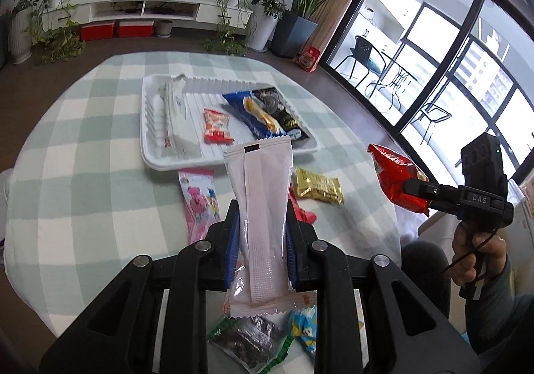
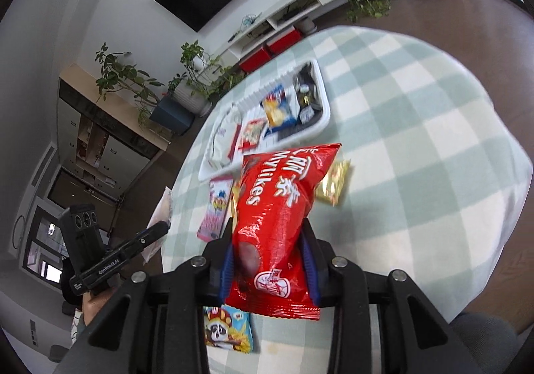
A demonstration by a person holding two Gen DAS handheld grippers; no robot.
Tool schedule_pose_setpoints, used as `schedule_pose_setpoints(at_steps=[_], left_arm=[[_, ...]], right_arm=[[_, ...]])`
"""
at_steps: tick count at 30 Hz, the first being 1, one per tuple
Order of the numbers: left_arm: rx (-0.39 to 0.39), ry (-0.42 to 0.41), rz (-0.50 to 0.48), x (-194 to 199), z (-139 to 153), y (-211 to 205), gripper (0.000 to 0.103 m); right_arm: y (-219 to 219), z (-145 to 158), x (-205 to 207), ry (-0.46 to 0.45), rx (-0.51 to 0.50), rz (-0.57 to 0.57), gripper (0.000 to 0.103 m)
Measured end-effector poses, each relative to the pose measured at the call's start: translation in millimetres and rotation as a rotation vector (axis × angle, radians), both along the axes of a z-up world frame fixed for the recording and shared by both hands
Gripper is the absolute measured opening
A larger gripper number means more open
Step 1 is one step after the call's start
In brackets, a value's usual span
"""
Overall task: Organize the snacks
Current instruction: 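Lower both packets into the white tray and open both grippers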
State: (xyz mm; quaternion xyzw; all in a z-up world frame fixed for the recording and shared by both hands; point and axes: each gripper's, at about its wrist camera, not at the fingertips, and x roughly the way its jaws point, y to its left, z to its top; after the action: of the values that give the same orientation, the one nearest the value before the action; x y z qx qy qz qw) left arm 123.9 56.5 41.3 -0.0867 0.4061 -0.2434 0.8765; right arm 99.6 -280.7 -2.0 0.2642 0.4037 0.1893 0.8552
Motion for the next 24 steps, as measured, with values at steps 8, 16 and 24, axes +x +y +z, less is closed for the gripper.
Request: schedule_pose_setpoints(at_steps=[8,16,24], left_arm=[[0.035,-0.049,0.016,80.4,34.2,-19.0,0.021],[0.127,-0.015,0.048,174.3,14.7,-38.3,0.021],[0.187,0.039,0.065,223.5,-44.3,-46.4,0.021]], right_arm=[[21.4,58.4,52.3,-0.163,-0.074,0.037,0.037],[69.1,53.0,133.3,-0.161,-0.146,0.109,0.037],[103.2,6.2,182.9,-0.068,-0.236,0.133,0.037]])
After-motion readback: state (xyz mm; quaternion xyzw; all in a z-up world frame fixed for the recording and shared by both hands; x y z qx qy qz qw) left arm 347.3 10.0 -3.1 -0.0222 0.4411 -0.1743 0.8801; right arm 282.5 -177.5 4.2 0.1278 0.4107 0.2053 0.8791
